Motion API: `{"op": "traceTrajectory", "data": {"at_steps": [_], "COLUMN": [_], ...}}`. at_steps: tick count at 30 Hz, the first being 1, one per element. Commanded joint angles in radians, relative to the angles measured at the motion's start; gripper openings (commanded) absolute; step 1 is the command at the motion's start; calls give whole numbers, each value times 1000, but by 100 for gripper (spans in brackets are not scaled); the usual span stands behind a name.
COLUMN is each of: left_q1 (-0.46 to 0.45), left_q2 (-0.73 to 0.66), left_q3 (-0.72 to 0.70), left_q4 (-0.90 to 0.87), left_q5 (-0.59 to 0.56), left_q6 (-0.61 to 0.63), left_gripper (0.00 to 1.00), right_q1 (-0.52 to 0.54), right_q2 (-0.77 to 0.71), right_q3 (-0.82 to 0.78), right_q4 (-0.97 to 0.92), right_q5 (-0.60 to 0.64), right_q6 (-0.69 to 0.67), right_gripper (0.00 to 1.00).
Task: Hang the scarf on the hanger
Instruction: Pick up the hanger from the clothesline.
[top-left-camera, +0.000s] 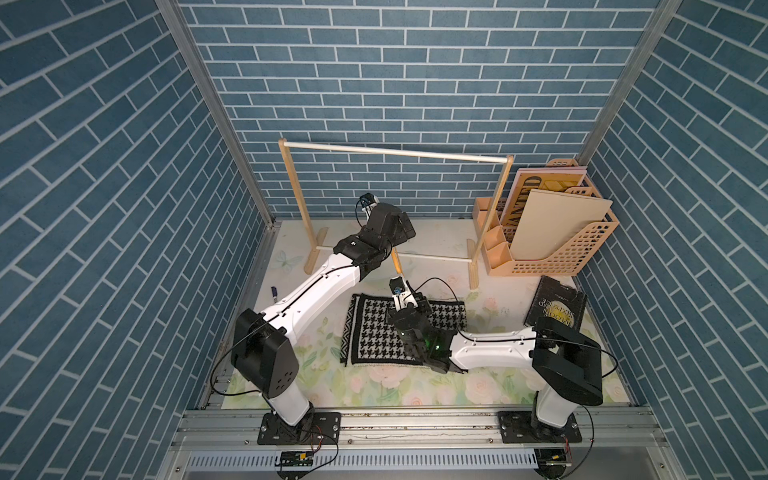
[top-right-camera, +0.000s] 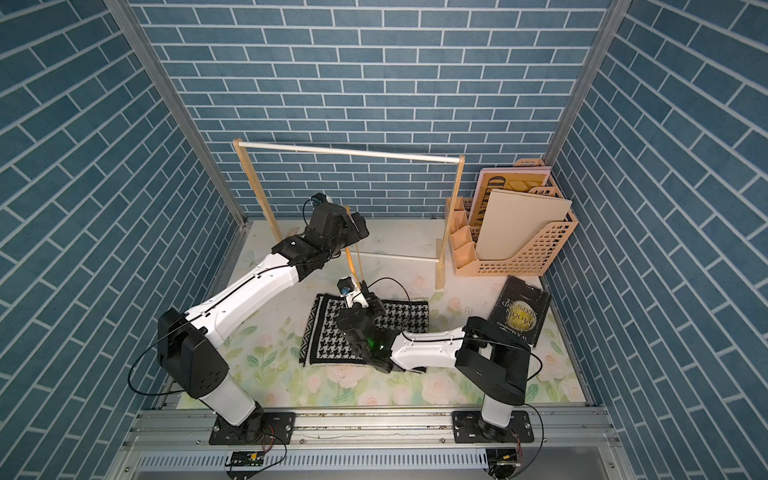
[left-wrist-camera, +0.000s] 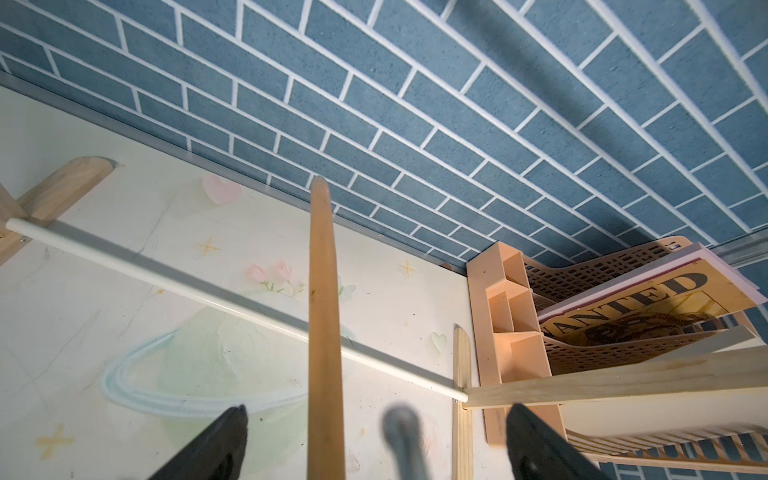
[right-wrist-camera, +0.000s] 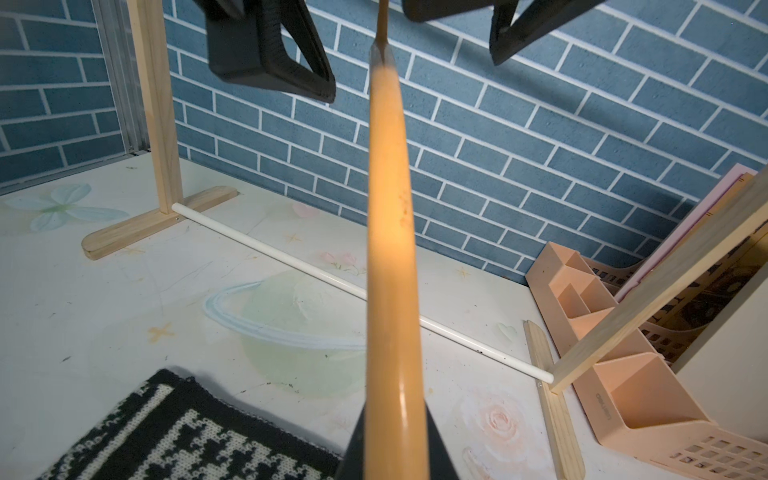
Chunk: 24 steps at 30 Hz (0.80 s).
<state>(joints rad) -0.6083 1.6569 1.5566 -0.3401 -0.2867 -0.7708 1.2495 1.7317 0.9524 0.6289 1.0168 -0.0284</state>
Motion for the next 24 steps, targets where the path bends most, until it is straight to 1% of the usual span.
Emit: {"op": "traceTrajectory", "data": {"at_steps": [1, 4, 8, 11, 15, 24], "left_q1": [-5, -17, -50, -63, -64, -62], "left_q2": [-26, -26, -59, -84, -83, -43], "left_q3": [-13, -11, -37, -60, -87, -70], "left_q4": [-10, -19, -15, -19, -18, -22], "left_q5": [-8, 8, 6, -11, -43, -112], "left_q6": [25, 18, 20, 26, 29, 19], "left_gripper": [100, 100, 100, 100, 100, 99], "right_q1": [16, 14, 15, 14, 15, 16], "right_q2": [14, 29, 52, 64, 58, 34], "right_q3": [37, 50, 68, 76, 76, 62], "right_q4": [12, 5, -4, -13, -21, -24], "right_q5": [-17, -17, -19, -17, -16, -15], "right_q6": [-40, -43, -44, -44, -33, -31], "right_gripper": [0, 0, 0, 0, 0, 0]}}
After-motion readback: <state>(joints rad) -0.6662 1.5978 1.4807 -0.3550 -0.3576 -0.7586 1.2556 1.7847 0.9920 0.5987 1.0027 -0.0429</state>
